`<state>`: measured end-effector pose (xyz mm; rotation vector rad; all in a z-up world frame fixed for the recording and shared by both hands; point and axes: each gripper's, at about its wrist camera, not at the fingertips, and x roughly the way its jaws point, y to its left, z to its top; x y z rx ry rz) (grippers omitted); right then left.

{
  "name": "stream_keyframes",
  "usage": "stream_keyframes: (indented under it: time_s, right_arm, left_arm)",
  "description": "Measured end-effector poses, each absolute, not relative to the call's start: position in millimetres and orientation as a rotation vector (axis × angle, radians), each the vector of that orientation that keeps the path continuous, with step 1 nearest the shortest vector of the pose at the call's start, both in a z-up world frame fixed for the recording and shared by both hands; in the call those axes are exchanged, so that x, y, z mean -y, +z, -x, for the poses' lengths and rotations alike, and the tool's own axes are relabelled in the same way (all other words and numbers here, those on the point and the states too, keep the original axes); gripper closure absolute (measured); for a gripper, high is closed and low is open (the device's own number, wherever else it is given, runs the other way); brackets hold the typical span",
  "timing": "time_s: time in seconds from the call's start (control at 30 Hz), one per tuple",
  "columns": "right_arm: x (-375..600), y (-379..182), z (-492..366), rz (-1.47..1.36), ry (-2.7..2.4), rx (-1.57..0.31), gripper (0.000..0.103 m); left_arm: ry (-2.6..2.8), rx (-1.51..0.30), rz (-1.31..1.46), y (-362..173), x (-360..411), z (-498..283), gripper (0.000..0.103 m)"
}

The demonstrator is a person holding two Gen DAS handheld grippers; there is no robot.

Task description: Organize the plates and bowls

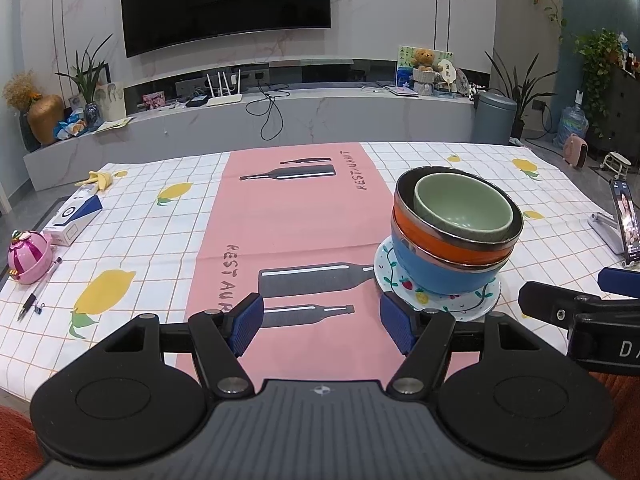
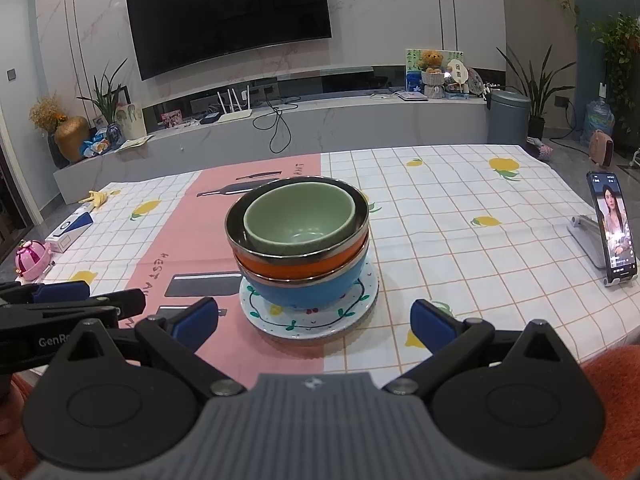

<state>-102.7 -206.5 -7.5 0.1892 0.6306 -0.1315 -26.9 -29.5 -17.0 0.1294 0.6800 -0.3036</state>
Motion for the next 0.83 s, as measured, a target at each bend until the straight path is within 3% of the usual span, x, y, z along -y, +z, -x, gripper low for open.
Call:
stream_keyframes:
  time_s: [0.83]
  right_arm:
    - [203.5, -9.8, 102.2, -0.196, -0.122, -0.648, 0.003]
  left_arm:
    - [-0.29, -0.68, -0.118, -17.3, 26.4, 27.9, 0.024]
